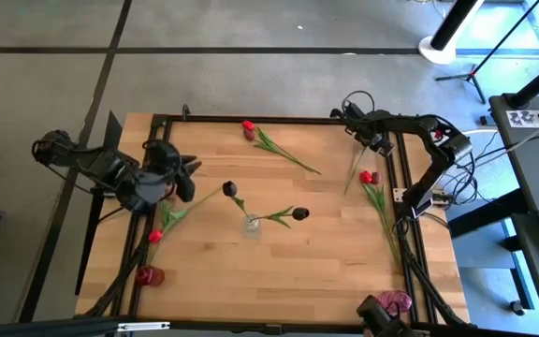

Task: Sort flowers into vase by color
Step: Put the black flower into the transparent vase

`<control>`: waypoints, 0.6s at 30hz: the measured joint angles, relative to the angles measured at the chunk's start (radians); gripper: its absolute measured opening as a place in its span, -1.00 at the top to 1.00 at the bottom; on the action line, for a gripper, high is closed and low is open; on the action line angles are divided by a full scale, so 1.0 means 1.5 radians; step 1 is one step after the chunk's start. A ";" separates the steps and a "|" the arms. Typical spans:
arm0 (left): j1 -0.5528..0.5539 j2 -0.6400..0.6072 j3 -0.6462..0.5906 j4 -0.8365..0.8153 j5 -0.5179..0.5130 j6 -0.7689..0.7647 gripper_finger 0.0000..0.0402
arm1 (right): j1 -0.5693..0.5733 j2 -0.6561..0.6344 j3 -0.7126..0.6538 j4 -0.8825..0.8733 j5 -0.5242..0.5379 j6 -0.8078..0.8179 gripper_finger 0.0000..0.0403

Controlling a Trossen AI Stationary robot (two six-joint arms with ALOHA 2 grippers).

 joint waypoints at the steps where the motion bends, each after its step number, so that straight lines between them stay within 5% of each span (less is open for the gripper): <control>1: 0.014 0.000 0.000 0.000 0.002 0.011 0.48 | 0.001 0.005 0.003 -0.002 0.002 0.000 0.36; 10: 0.084 -0.003 0.000 0.002 0.008 0.067 0.48 | 0.037 0.034 0.005 0.007 -0.015 0.009 0.75; 14: 0.070 -0.034 0.000 0.027 0.011 0.088 0.50 | 0.083 0.020 0.002 0.020 -0.016 0.010 0.95; 18: 0.034 -0.102 0.000 0.037 0.042 0.089 0.52 | 0.143 -0.030 0.002 0.084 0.021 0.000 0.93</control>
